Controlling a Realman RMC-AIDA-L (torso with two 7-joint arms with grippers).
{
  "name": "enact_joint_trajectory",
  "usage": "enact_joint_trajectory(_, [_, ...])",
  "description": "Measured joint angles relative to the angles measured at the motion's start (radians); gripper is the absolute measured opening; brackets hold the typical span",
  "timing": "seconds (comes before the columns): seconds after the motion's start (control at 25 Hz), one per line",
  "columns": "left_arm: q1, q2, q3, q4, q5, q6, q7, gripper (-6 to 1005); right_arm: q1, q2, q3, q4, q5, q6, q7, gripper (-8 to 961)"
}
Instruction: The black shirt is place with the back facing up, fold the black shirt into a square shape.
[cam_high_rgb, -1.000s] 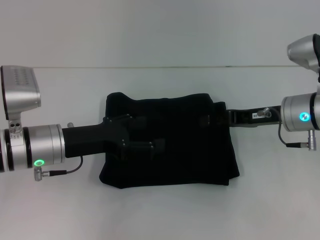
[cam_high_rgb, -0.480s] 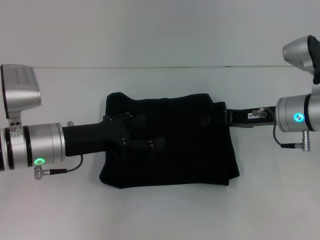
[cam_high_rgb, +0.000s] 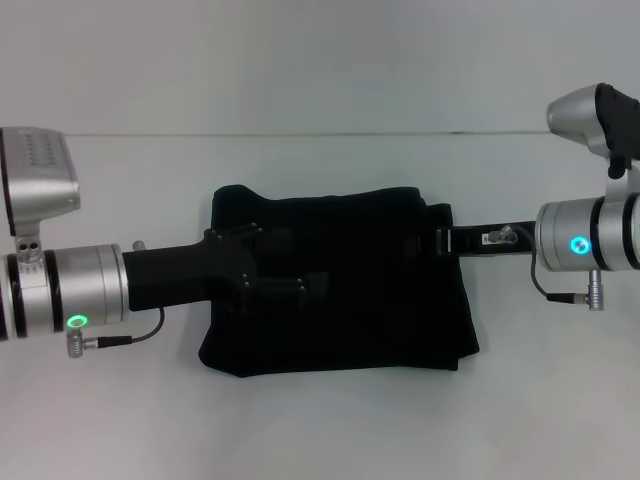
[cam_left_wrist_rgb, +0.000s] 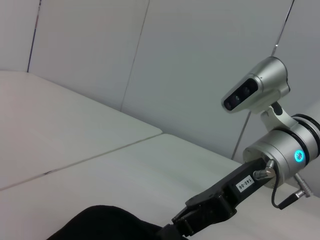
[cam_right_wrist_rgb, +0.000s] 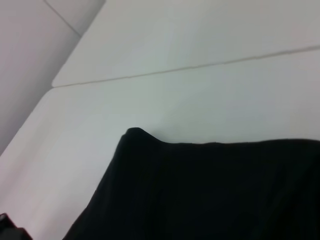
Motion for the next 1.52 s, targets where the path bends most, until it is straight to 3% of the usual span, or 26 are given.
enact_joint_trajectory(0.12, [0.003, 0.000, -0.004, 0.001, -0.002, -0.001, -0.001, 915, -0.008, 0.003, 0.005, -0.005, 0.027, -0.011, -0.049, 34])
enact_joint_trajectory(0.32, [0.005, -0.001, -0.007, 0.002, -0.004, -0.002, -0.007, 912, -0.036, -0.007, 0.006, -0.042, 0.087, -0.056, -0.095, 1])
enact_joint_trajectory(0.64, [0.006, -0.002, -0.008, 0.001, -0.005, -0.002, -0.032, 908, -0.080, -0.022, 0.007, -0.131, 0.118, -0.146, -0.094, 0])
enact_joint_trajectory(1.12, [0.006, -0.002, -0.006, -0.004, -0.006, -0.001, -0.067, 901, -0.096, -0.056, -0.003, -0.124, 0.107, -0.143, -0.093, -1])
enact_joint_trajectory(1.52, [0.000, -0.004, -0.005, -0.005, -0.006, -0.039, -0.105, 896, -0.096, -0.043, -0.005, -0.084, 0.049, -0.041, -0.086, 0])
